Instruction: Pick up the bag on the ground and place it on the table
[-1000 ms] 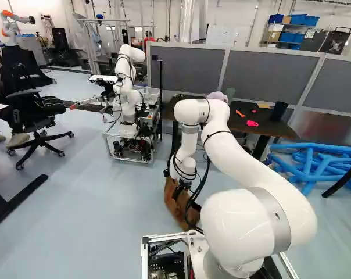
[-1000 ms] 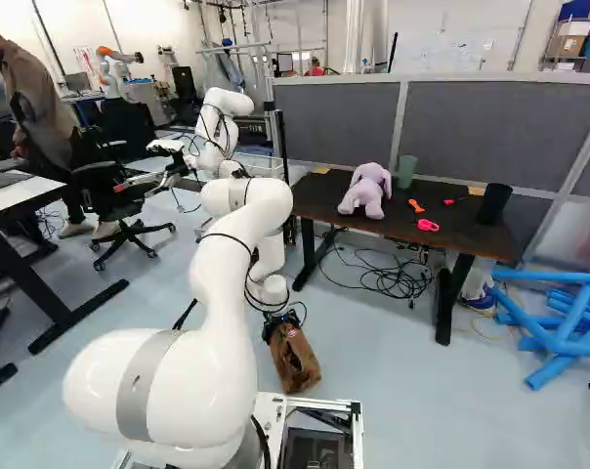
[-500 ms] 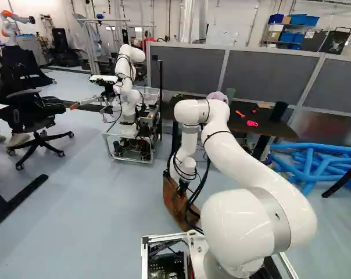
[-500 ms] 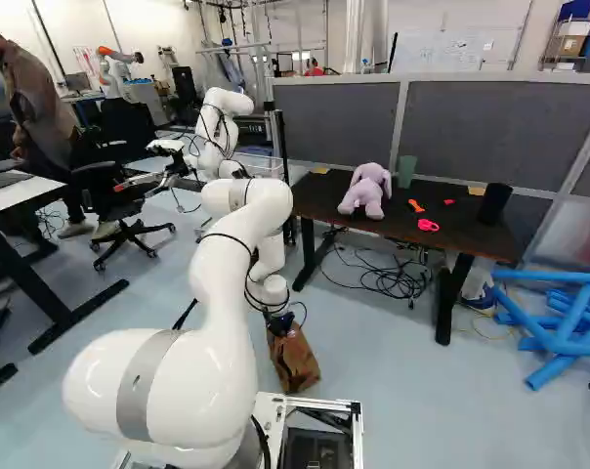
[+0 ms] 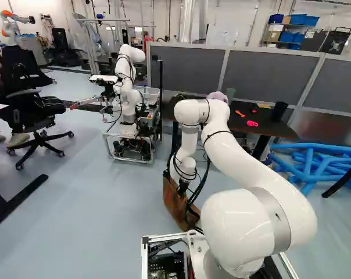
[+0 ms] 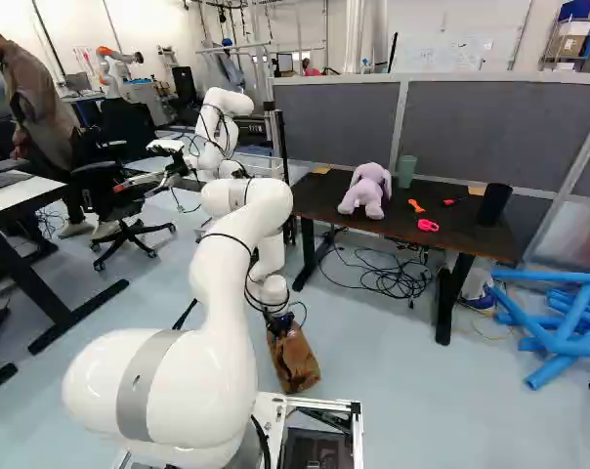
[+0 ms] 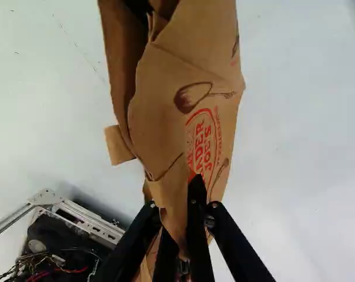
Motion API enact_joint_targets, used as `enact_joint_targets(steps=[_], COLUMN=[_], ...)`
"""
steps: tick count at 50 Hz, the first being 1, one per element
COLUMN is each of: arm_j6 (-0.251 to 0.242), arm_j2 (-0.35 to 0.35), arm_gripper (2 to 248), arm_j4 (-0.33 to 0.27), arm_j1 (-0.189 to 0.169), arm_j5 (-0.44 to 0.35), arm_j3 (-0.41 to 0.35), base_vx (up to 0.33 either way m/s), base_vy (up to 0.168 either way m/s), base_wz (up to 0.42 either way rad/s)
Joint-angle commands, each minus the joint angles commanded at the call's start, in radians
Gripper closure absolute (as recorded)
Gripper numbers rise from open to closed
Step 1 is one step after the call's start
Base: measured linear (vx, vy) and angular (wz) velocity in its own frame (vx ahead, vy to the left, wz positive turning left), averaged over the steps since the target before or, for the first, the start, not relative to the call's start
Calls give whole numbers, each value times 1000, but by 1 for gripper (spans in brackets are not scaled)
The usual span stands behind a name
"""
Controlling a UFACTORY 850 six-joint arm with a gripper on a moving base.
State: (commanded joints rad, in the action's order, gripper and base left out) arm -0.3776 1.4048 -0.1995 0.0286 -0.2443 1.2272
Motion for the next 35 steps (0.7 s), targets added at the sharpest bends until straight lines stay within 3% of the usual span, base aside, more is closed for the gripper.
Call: enact_joint_targets(steps=[35], arm_j6=[0], arm_j2=[-132], arm_gripper=[229], arm_j4=[12], arm_j1=[0], arm_j5=[0], arm_j3=[-116], base_vx=[0], base_vy=[0], base_wz=[0])
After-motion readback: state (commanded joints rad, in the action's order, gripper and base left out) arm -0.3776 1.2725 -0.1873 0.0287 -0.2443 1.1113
